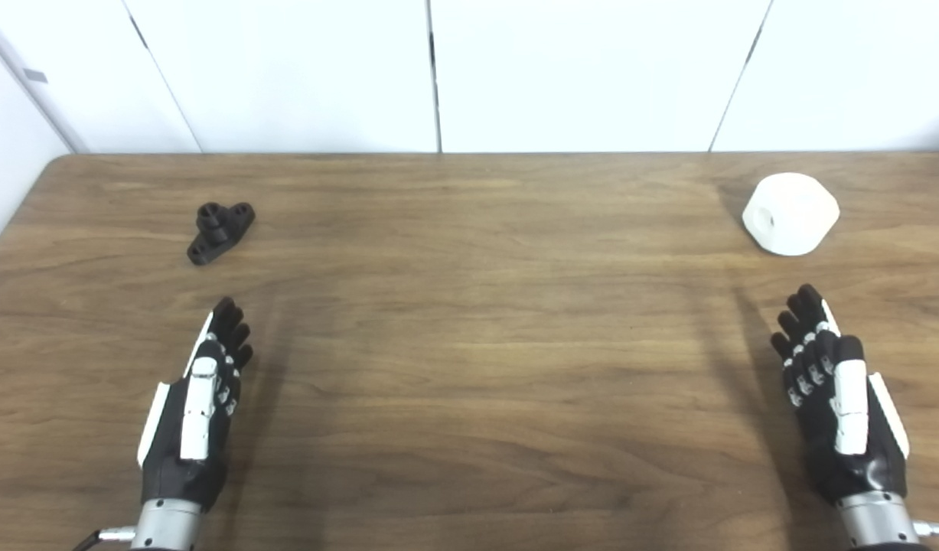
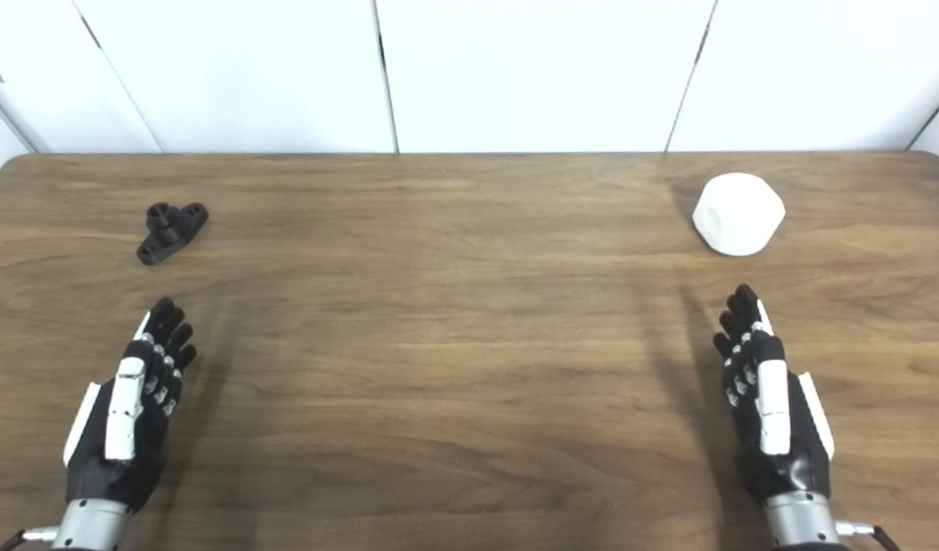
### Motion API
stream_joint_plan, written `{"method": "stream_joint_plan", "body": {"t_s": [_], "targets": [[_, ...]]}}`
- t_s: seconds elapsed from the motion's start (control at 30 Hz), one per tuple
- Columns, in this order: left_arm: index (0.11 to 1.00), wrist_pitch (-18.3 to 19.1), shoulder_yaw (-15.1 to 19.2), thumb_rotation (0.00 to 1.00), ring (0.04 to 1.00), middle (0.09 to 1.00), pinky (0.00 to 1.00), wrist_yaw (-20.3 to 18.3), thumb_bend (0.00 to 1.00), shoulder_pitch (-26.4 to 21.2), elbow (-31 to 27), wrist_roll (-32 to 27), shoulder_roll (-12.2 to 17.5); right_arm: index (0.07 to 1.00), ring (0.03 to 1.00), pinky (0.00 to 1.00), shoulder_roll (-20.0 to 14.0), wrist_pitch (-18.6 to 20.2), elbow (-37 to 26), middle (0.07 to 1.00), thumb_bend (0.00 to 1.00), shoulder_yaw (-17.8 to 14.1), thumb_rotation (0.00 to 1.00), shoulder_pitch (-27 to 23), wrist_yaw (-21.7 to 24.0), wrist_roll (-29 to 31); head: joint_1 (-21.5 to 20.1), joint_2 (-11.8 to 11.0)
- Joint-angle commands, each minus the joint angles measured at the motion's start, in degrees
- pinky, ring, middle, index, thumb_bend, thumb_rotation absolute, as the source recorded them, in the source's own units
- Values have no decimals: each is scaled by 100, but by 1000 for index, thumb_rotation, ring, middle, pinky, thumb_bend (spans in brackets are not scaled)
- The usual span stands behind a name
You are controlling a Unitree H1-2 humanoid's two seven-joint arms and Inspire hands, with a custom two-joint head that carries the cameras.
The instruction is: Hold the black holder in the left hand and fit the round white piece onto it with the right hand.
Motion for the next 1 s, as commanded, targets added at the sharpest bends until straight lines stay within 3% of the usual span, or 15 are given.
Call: {"method": "stream_joint_plan", "body": {"t_s": [0.0, 0.4, 0.6, 0.83, 0.97], "targets": [[1000, -37, 15, 997, 1000, 1000, 1000, 55, 367, -4, -195, 66, 56, 992, 1000, 1000, -18, -333, -69, 1000, 523, -25, 1000, -31, 33, 22, 8, -3], [1000, -72, -4, 994, 1000, 1000, 1000, 81, 349, -33, -96, 119, 24, 1000, 1000, 1000, -54, -448, 130, 1000, 538, -13, 1000, -65, 62, 23, 144, -78], [1000, -277, -65, 991, 1000, 1000, 1000, 32, 356, 12, -3, 207, -5, 1000, 1000, 1000, -111, -507, 231, 1000, 526, -57, 1000, -25, 122, 167, 536, -275], [1000, -381, -182, 971, 1000, 1000, 1000, 114, 339, 134, 33, 334, -197, 1000, 1000, 1000, -280, -811, 520, 1000, 538, -83, 1000, 20, 303, 230, 1305, -850], [993, -526, -292, 928, 1000, 1000, 1000, 219, 318, 214, 88, 501, -323, 1000, 1000, 1000, -342, -898, 656, 1000, 551, -106, 1000, 39, 358, 231, 1544, -1098]]}}
